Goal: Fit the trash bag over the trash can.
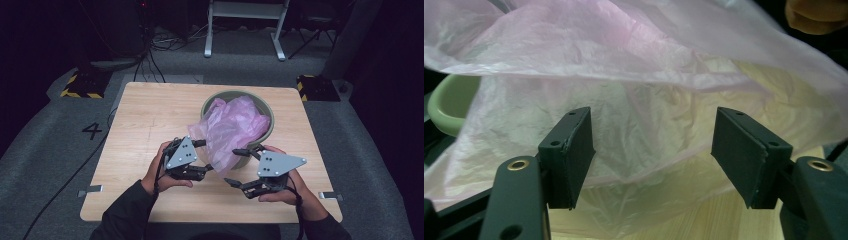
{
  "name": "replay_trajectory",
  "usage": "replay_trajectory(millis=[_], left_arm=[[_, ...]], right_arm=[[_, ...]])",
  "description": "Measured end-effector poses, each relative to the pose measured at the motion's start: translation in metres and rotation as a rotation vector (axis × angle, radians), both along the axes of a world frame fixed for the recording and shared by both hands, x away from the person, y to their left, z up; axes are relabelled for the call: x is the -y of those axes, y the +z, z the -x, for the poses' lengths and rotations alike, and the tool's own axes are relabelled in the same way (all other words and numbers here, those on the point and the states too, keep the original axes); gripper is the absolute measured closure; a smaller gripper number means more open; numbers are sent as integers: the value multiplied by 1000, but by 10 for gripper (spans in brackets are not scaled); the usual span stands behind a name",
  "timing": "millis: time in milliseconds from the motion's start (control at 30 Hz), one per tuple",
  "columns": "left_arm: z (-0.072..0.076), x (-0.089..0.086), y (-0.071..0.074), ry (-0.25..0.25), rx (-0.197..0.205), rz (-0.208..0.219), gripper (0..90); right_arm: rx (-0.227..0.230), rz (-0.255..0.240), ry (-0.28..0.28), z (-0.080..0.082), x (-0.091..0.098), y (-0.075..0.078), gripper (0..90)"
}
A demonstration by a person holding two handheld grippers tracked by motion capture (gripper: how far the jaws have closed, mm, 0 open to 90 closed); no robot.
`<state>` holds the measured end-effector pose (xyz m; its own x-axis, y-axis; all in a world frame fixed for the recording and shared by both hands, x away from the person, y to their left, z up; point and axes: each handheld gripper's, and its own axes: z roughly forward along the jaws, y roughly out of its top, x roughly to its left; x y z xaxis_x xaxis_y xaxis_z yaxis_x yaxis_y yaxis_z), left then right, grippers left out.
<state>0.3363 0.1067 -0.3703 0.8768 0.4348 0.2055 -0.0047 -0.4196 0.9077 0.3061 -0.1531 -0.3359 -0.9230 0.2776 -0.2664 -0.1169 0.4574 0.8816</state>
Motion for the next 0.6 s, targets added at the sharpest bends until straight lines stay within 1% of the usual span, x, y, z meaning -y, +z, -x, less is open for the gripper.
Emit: replay_trajectory(millis=[33,67,100,133,167,200,233,267,333,367,433,533,600], left_arm=[[0,1,-1,-1,-2,2,332],[0,3,-2,11,1,1,375],[0,5,-3,31,9,2,449],[-1,6,-3,39,8,-3,509],[-2,7,-4,35,9,-4,531],[-2,7,-5,33,10,-2,593],[-3,8,-5,34,13,-4,631],[-3,9,-5,35,18,-9,652],[-3,9,-6,39,29,-14,749],[-4,9,-6,36,32,-19,782],[-4,9,-6,46,41,-15,855],[-4,9,-6,36,41,-5,898],[-4,11,-6,31,41,-9,899]], right_arm=[[6,9,-10,0,-2,-2,276],[17,18,-18,0,-5,-4,358],[26,28,-26,0,-7,-6,444],[33,36,-31,-1,-8,-8,497],[33,42,-35,-2,-9,-9,578],[34,49,-36,-2,-10,-11,666],[36,53,-37,-2,-9,-12,735],[38,53,-32,-2,-9,-13,772],[45,53,-38,-2,-6,-14,880],[44,46,-37,-2,-4,-14,900],[49,37,-45,-2,1,-13,900],[50,26,-56,0,7,-13,892],[67,12,-46,4,9,-13,757]])
